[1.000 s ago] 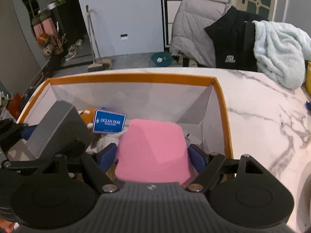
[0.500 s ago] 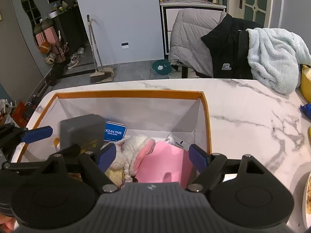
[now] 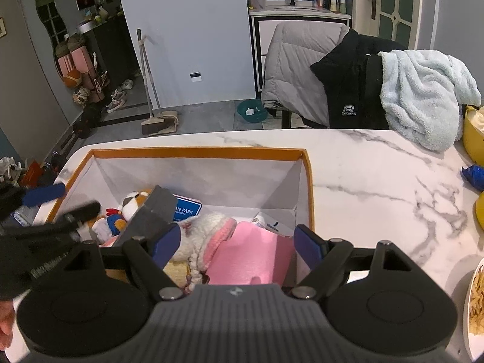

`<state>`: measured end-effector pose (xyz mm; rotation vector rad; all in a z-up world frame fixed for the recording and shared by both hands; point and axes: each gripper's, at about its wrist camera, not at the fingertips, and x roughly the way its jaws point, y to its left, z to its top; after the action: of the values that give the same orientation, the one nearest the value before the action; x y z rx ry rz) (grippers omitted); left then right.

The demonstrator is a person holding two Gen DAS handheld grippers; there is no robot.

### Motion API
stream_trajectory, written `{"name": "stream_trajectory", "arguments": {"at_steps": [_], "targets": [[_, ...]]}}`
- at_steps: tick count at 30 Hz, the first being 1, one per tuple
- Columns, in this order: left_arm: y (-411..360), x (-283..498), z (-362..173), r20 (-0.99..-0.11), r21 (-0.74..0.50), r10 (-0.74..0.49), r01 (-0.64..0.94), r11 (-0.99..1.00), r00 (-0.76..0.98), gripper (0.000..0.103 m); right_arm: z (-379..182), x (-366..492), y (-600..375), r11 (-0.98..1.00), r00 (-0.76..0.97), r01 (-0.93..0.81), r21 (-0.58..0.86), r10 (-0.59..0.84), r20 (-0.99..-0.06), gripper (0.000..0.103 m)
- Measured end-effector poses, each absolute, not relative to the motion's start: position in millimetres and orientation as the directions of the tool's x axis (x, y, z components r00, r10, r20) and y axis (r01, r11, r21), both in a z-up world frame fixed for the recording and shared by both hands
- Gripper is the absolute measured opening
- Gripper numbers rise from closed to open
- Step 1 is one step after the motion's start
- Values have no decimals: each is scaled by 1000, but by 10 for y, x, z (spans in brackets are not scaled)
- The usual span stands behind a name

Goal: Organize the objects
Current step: 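Withdraw both open tools upward out of the orange box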

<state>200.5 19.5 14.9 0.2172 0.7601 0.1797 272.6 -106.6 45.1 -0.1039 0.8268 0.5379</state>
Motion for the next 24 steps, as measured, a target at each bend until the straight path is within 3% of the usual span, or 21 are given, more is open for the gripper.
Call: {"name": "stream_trajectory", "arguments": {"at_steps": [4, 5, 6, 8, 10, 13, 15, 18, 21, 24], "targets": [[16, 2095, -39, -661, 360, 289, -45, 932, 692, 60, 457, 2721, -1076, 858, 549, -499, 126, 425, -720, 83], [-16, 2121, -82, -668, 363, 285, -33, 931, 687, 50, 458, 2712, -1072, 856, 549, -502, 124, 427, -719, 83], [-55, 2136, -134, -677, 372, 283, -15, 928, 679, 25, 455, 2706, -1067, 854, 548, -506, 121, 427, -719, 83], [-177, 2167, -211, -695, 395, 268, 42, 918, 668, 2, 450, 2694, -1058, 850, 546, -515, 115, 428, -720, 83], [-263, 2150, -213, -683, 426, 288, 45, 904, 672, 2, 436, 2689, -1050, 846, 544, -522, 107, 427, -722, 83], [-232, 2119, -172, -679, 407, 285, 23, 913, 677, 12, 404, 2696, -1043, 846, 541, -523, 101, 422, -727, 83], [-143, 2092, -113, -672, 370, 278, -14, 929, 686, 42, 394, 2679, -1034, 845, 541, -527, 95, 419, -729, 83], [68, 2007, -5, -673, 266, 236, -69, 962, 701, 78, 412, 2640, -1016, 838, 543, -539, 83, 421, -727, 83], [206, 1950, 77, -690, 183, 193, -90, 979, 697, 79, 439, 2593, -992, 834, 546, -548, 71, 420, -725, 83], [232, 1873, 122, -694, 197, 199, -84, 977, 692, 79, 496, 2527, -967, 830, 555, -555, 53, 417, -720, 83]]}}
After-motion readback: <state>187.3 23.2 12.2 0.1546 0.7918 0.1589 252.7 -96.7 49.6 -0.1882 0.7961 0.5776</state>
